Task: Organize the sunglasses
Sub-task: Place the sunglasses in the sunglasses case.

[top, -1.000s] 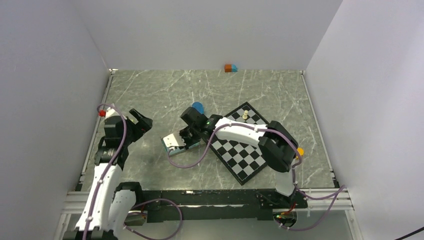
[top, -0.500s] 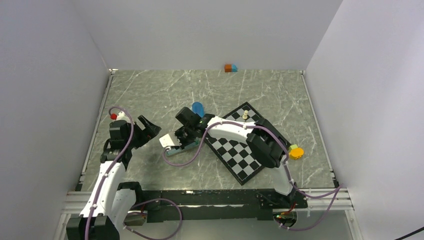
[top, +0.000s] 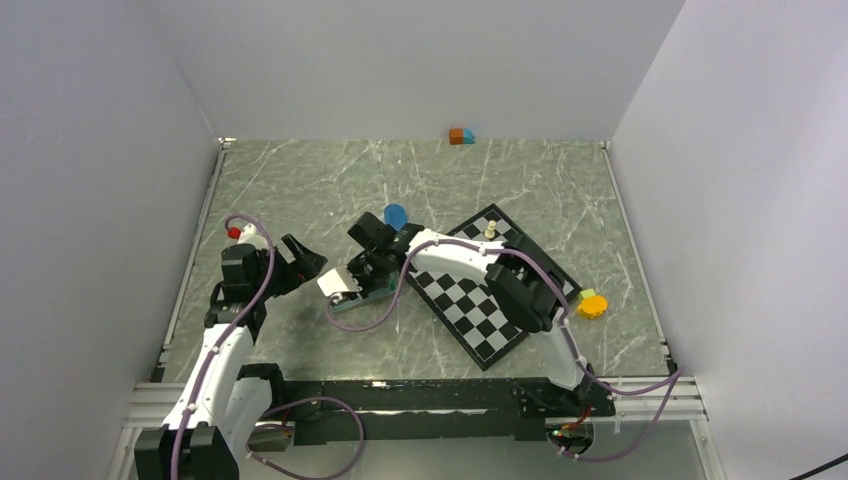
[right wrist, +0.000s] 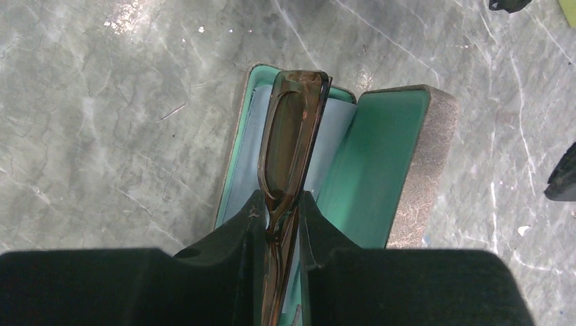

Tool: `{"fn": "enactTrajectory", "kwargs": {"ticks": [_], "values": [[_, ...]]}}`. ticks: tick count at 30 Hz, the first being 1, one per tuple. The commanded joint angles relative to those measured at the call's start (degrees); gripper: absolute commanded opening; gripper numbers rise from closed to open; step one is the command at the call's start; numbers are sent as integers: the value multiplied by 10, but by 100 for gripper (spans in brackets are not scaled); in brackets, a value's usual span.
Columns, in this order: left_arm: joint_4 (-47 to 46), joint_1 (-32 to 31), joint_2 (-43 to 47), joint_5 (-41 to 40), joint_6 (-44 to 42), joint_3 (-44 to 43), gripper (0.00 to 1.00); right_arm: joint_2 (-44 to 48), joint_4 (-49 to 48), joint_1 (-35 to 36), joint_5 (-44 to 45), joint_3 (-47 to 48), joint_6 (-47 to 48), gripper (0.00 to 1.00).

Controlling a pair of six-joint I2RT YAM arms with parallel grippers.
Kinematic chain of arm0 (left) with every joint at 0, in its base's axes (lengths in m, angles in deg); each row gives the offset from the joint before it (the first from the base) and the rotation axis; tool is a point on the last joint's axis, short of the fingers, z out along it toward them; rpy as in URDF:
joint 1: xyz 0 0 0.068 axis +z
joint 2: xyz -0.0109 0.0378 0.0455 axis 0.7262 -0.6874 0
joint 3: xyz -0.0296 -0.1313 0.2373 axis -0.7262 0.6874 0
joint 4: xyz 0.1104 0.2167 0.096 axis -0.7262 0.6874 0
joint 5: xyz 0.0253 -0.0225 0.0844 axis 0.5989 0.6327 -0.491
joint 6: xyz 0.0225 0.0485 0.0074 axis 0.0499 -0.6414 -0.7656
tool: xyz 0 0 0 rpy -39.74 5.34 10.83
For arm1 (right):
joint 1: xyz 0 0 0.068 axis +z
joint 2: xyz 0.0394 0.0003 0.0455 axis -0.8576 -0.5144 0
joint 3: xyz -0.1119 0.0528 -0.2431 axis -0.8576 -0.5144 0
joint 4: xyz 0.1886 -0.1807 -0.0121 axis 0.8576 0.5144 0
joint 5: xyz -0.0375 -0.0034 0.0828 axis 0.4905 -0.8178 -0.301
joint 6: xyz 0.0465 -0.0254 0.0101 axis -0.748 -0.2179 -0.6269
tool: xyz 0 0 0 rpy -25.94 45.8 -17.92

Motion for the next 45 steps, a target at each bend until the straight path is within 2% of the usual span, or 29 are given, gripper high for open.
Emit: {"fn": "enactTrajectory", "kwargs": {"ticks": [1,9,21,24,27,29,37,45], "values": [[-32,3,2,14,-19,0,97,-14,43,-10,-60,39,29,2],[-51,3,-7,29,-27,5,97,-21,99,-19,-95,51,57,5],[-78,3,-21,65,-28,19,93,-44,43,-20,-115,58,28,13],[-75,3,-22,65,-30,21,93,-53,55,-20,-119,71,27,23],[-77,3,-23,65,-31,22,93,-48,38,-20,-119,57,23,43],[-80,3,-23,72,-29,22,93,-39,13,-20,-113,41,15,48],[-81,3,-23,65,-28,27,91,-16,5,-19,-112,33,9,51],[-75,3,-21,13,-21,28,88,41,-36,-11,-92,-21,-16,52]]}}
